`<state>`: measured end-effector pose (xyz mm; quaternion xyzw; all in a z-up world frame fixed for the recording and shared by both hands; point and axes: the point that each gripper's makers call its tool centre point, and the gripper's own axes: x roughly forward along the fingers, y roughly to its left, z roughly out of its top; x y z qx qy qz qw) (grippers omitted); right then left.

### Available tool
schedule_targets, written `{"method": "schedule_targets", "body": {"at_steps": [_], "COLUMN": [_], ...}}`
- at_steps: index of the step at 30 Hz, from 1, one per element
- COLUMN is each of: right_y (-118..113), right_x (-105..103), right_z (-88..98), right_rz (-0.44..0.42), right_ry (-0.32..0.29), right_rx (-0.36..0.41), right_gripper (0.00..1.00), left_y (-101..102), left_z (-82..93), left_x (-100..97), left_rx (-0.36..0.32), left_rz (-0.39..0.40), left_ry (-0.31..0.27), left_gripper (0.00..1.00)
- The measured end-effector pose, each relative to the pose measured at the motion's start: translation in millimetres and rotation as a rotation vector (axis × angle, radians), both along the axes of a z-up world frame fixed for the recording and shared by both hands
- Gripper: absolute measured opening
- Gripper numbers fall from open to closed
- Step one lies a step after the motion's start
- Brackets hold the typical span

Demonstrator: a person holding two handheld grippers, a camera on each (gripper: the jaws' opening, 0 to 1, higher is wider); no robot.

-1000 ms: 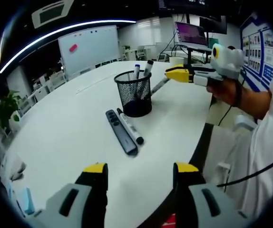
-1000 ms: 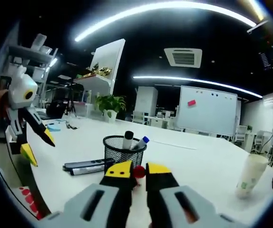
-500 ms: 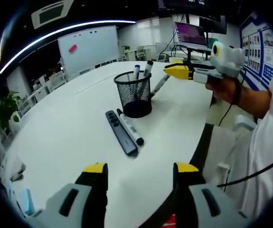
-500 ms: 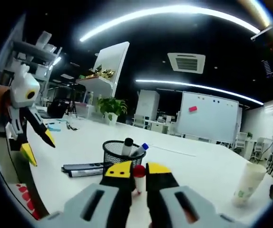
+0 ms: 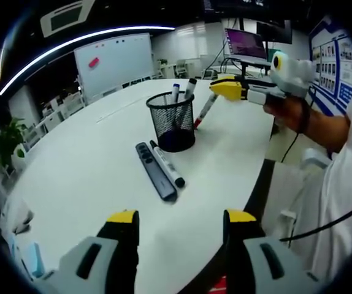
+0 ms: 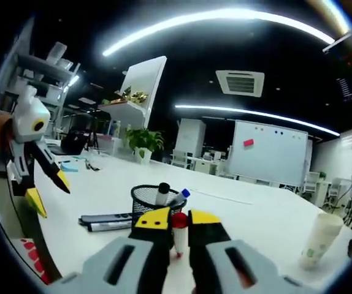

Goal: Place the scattered laser pointers and whiteboard markers into the pen holder and stack the scattered paper cups together

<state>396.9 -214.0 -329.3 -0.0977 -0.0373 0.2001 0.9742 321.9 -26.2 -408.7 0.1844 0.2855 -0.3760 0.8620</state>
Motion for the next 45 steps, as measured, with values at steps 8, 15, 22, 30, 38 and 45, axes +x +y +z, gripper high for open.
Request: {"method": "schedule_targets", "body": {"at_steps": [8, 15, 22, 30, 38, 45], "right_y": [-3, -3, -5, -8, -8, -6], "right_x": [1, 2, 4, 9, 10, 10], "right_z": [3.2, 5.4, 6.3, 10.0, 13.5, 19.5], "right_rz": [-0.002, 0.0, -0.009, -0.011, -0.007, -0.004], "right_ry": [-0.004, -0.008, -0.005, -0.012, -0.019, -0.028], "right_rx": [0.01, 0.01, 0.013, 0.018, 0.022, 0.022], "right_gripper": [0.11, 0.11, 0.11, 0.11, 0.11, 0.11], "left_y": [1, 2, 1, 2, 2, 2], "left_z": [0.3, -0.1, 0.3, -0.2, -0.7, -0.4], "left_x": [0.1, -0.3, -0.2, -0.2, -0.2, -0.1], "left_rx": [0.001, 0.002, 0.001, 0.002, 0.003, 0.003], "left_rz": [0.005, 0.006, 0.004, 0.006, 0.005, 0.007], "left_ry": [-0.001, 0.0, -0.001, 0.0, 0.002, 0.001], "left_gripper": [0.55, 0.55, 0.55, 0.55, 0.55, 0.55]}}
